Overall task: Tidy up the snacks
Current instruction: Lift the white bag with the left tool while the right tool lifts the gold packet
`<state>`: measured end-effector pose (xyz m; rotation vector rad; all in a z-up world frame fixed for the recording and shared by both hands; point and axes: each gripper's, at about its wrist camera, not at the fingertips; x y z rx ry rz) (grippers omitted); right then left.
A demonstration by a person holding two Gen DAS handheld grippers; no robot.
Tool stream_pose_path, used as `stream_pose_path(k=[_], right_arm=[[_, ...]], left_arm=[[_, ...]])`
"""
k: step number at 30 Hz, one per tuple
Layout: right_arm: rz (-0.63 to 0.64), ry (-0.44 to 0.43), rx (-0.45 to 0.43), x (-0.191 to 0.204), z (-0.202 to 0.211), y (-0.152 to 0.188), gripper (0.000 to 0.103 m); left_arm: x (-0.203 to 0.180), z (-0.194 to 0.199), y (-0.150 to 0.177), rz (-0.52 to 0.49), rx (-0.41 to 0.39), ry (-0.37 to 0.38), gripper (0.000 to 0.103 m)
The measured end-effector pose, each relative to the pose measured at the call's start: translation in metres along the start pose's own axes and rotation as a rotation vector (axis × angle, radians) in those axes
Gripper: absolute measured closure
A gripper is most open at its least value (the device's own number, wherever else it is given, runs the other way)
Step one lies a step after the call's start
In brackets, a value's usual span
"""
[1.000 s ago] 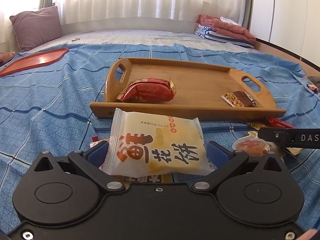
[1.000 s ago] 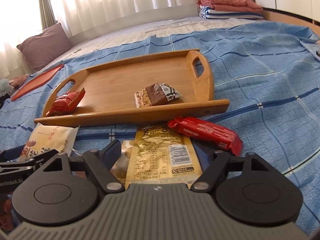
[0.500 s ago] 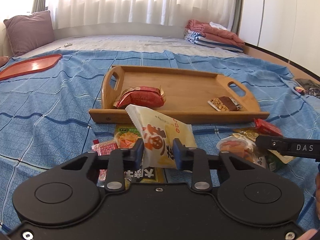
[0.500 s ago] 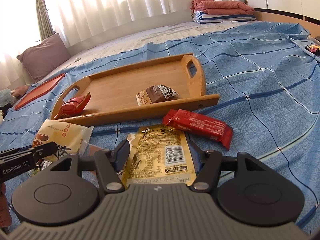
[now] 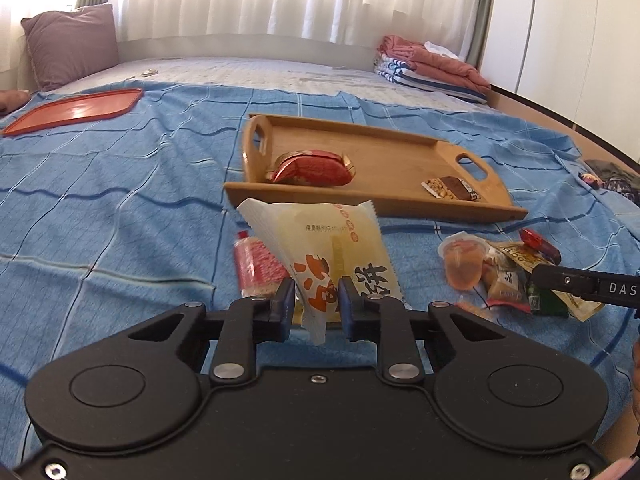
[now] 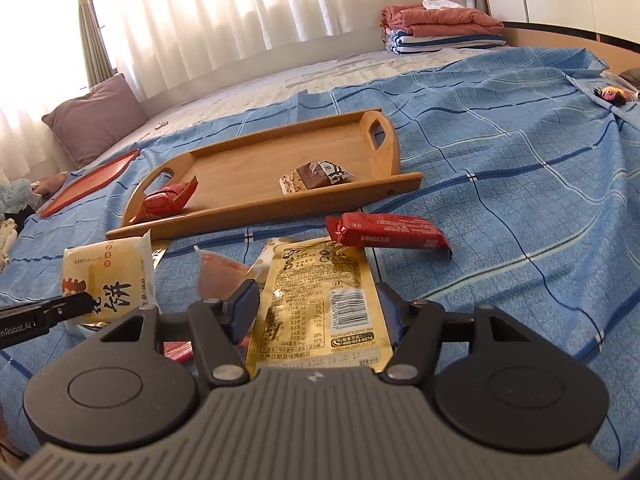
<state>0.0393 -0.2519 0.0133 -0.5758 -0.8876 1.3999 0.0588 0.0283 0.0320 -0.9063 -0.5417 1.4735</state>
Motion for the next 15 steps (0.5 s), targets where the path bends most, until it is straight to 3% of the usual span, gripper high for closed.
stream_pose_path(k=[1, 3, 4, 6, 8, 11, 15], right_arm=[[-0.001, -0.005, 0.004, 0.000, 0.002, 0.002, 0.038], [0.004, -0.009, 0.008, 0.002, 0.006, 0.005, 0.037], [0.008, -0.014, 0.010, 0.003, 0.007, 0.006, 0.035], [0.012, -0.007, 0.006, 0.004, 0.009, 0.009, 0.023], [0.018, -0.003, 0.002, 0.005, 0.008, 0.012, 0.018], [0.070, 0.030, 0.002, 0.012, 0.006, 0.014, 0.016], [0.151, 0.073, -0.003, 0.023, 0.004, 0.018, 0.012]], left_arm=[[0.003, 0.004, 0.002, 0.006, -0.009, -0.010, 0.077], [0.003, 0.011, 0.006, -0.006, -0.045, -0.063, 0.056], [0.001, 0.013, 0.008, -0.029, -0.060, -0.080, 0.051], [-0.004, 0.012, 0.008, -0.056, -0.080, -0.082, 0.027], [-0.010, 0.009, 0.008, -0.064, -0.094, -0.074, 0.009], [-0.026, 0.001, 0.009, -0.080, -0.116, -0.092, 0.001], [-0.047, -0.013, 0.010, -0.102, -0.118, -0.107, 0.000]])
Point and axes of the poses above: each gripper's, at about its wrist camera, not at the fingertips, and z roughly against the way its jaws point, x to its left, y to its underside, and after that the axes turned 6 degrees about z, right-handed
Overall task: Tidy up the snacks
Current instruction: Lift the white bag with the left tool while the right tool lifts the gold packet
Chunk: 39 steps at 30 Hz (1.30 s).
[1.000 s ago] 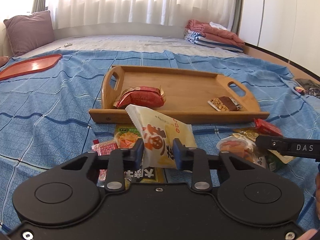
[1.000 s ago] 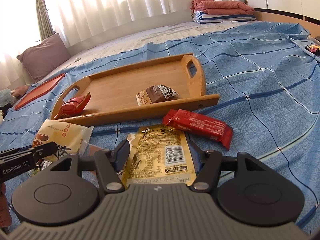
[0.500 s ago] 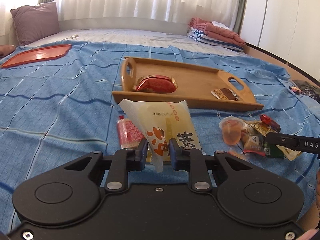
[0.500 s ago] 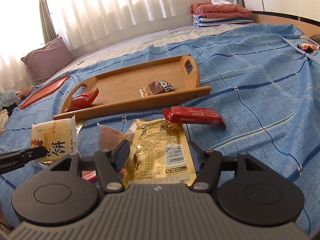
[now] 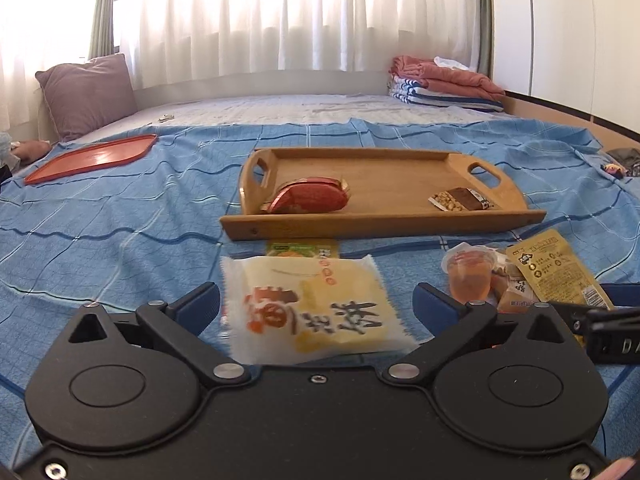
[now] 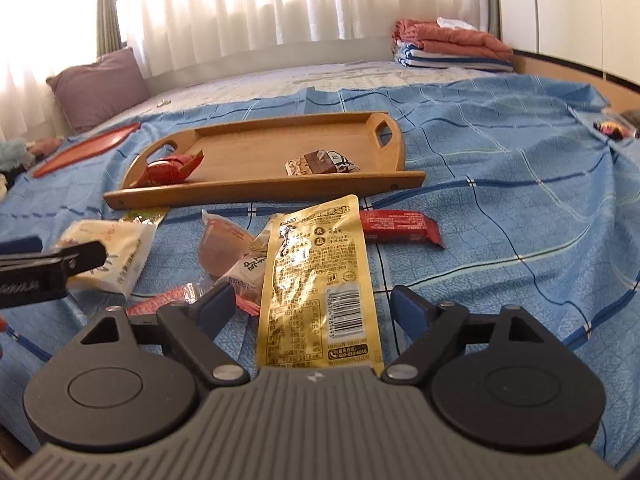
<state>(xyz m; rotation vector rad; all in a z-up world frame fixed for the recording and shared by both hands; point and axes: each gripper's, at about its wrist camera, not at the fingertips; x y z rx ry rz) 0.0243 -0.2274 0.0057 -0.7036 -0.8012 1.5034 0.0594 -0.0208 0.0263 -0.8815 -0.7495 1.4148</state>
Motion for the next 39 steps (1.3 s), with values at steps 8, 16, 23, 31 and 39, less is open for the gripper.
stream_pose_path(k=[8, 16, 23, 31, 39], right_arm=[[0.076, 0.041, -0.015, 0.007, 0.002, -0.001, 0.011], [0.159, 0.063, -0.032, 0.017, 0.002, -0.003, 0.011], [0.194, 0.059, 0.004, 0.025, 0.000, 0.002, 0.024], [0.195, 0.079, 0.020, 0.023, 0.008, -0.005, 0.037], [0.082, 0.029, -0.020, 0.009, 0.021, -0.027, 0.038]], left_arm=[[-0.026, -0.031, 0.008, -0.066, 0.063, -0.113, 0.000], [-0.021, -0.025, 0.009, -0.079, 0.049, -0.073, 0.024], [-0.017, -0.011, 0.002, -0.084, 0.050, -0.021, 0.034], [-0.017, 0.006, -0.013, -0.083, 0.000, 0.007, 0.034], [-0.012, 0.008, -0.040, -0.083, -0.036, 0.018, 0.034]])
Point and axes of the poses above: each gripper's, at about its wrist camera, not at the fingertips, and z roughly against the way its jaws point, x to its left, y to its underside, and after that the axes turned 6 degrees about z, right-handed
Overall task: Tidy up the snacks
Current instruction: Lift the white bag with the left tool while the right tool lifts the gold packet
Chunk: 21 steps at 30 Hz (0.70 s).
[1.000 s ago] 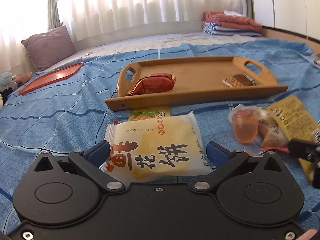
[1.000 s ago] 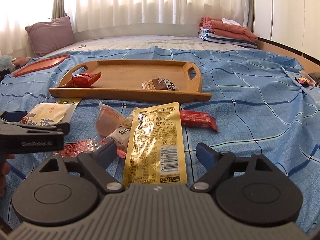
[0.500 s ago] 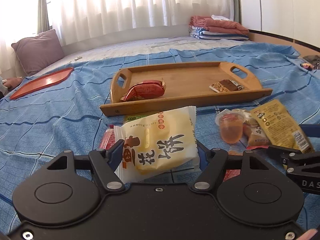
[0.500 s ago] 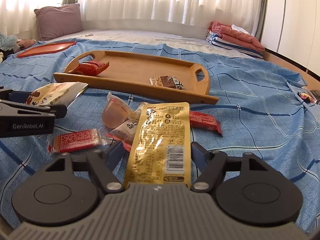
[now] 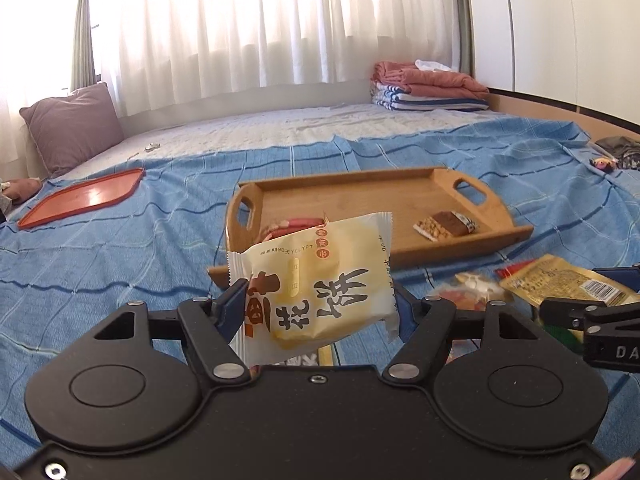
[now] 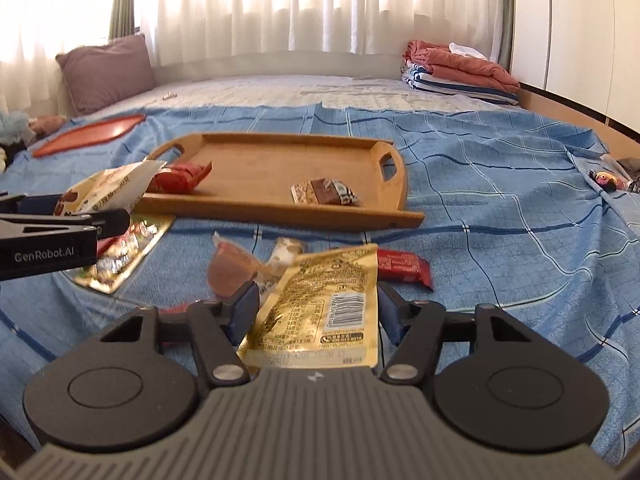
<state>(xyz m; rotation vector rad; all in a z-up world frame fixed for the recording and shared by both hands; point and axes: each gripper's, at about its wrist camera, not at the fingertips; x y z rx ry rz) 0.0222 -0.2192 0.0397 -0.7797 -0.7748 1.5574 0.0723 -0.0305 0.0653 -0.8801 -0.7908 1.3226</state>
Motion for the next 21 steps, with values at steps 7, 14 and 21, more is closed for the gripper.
stream_pose_path(k=[7, 14, 21], right_arm=[[-0.098, -0.018, 0.052, -0.026, -0.016, -0.023, 0.085], [-0.042, 0.010, 0.106, -0.026, -0.031, -0.012, 0.042], [0.087, 0.087, 0.094, 0.006, -0.026, 0.006, 0.023]], left_arm=[[0.011, -0.004, -0.024, 0.012, -0.035, -0.010, 0.034], [0.016, -0.010, -0.019, 0.019, -0.009, -0.020, 0.034], [0.017, -0.014, -0.008, 0.009, 0.011, -0.020, 0.034]])
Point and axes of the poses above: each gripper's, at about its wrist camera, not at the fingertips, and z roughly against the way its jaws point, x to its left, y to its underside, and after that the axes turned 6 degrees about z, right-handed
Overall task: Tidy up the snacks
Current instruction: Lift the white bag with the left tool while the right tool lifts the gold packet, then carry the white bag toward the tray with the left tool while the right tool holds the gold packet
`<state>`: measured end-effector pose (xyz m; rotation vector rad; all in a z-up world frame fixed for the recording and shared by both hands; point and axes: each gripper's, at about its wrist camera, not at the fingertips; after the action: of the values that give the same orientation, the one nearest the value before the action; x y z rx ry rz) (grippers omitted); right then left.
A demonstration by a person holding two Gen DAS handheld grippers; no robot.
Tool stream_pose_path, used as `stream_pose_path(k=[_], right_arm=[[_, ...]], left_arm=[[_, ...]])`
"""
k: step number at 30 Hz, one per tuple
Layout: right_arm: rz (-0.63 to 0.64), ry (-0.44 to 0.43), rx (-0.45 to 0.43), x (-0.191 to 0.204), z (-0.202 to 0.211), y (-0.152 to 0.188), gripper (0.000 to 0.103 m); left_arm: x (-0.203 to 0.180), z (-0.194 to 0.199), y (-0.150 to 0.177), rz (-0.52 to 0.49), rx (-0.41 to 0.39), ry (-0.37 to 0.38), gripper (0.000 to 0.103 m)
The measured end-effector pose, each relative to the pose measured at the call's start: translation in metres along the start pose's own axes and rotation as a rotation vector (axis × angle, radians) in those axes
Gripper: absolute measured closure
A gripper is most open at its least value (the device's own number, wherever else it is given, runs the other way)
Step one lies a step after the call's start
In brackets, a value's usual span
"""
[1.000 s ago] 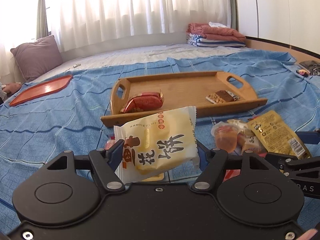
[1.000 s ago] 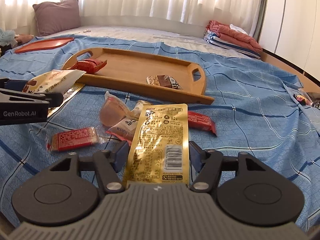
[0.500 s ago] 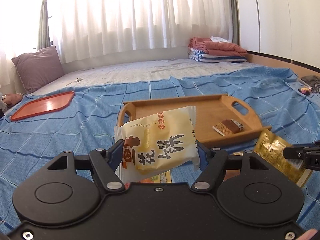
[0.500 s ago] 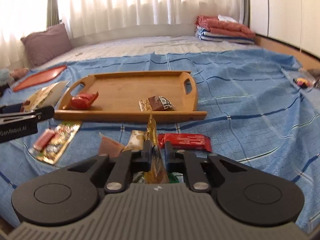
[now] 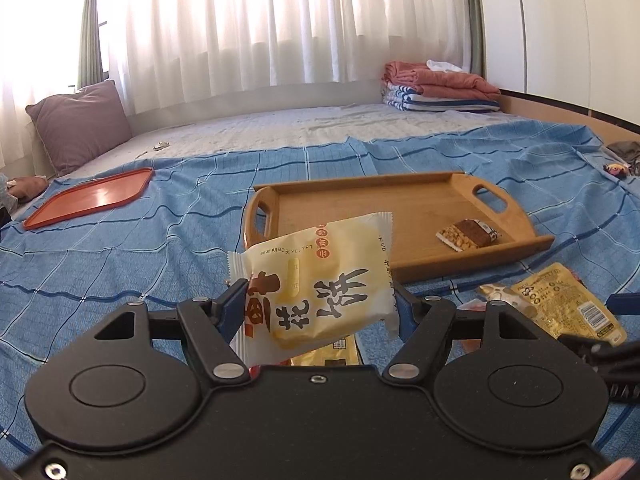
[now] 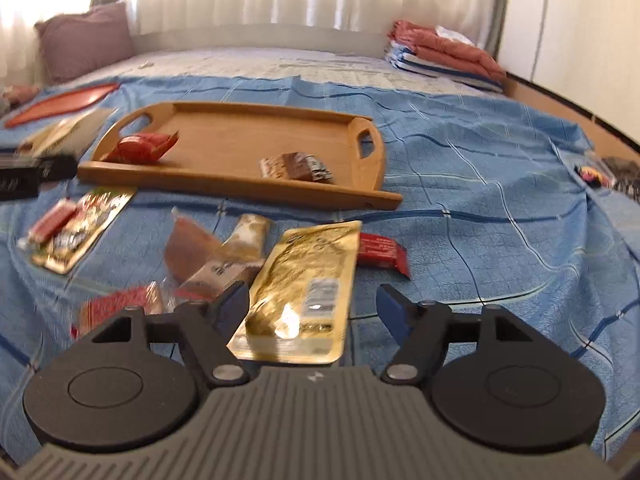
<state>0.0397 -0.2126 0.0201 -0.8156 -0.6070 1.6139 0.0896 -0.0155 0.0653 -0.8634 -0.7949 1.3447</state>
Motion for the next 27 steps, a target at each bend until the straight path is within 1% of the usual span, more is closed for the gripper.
stream_pose_path(k=[4, 8, 11, 14, 15, 16, 22, 27], right_arm=[[0.138, 0.062, -0.021, 0.026, -0.002, 0.005, 0.023], [0.184, 0.096, -0.041, 0.035, -0.009, 0.001, 0.023], [0.153, 0.088, -0.034, 0.031, -0.018, -0.002, 0.023], [0.084, 0.058, -0.027, 0.021, -0.017, -0.003, 0.027], [0.059, 0.048, -0.029, 0.017, -0.015, -0.002, 0.034], [0.042, 0.045, -0.031, 0.014, -0.012, 0.000, 0.035], [-0.004, 0.036, -0.055, -0.004, 0.008, 0.008, 0.036], [-0.042, 0.040, -0.091, -0.017, 0.022, 0.002, 0.036]], left_arm=[[-0.001, -0.001, 0.003, -0.002, 0.009, -0.002, 0.034], [-0.002, 0.000, 0.006, -0.003, 0.013, 0.000, 0.034], [-0.002, 0.000, 0.006, -0.001, 0.016, 0.000, 0.034], [-0.002, 0.000, 0.006, 0.000, 0.015, 0.002, 0.034], [-0.002, 0.000, 0.007, -0.002, 0.015, 0.001, 0.034], [-0.002, 0.000, 0.006, -0.003, 0.015, 0.000, 0.034], [-0.002, 0.000, 0.006, -0.001, 0.015, 0.001, 0.034], [-0.003, 0.000, 0.004, 0.002, 0.012, 0.005, 0.034]])
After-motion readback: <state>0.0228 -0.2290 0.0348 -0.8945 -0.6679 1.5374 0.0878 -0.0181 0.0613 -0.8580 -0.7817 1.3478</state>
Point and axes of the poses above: each gripper's, at about its wrist camera, not at the fingertips, and z roughly against the way its jaws point, x to its left, y to its underside, and after that the axes turned 6 degrees about z, right-handed
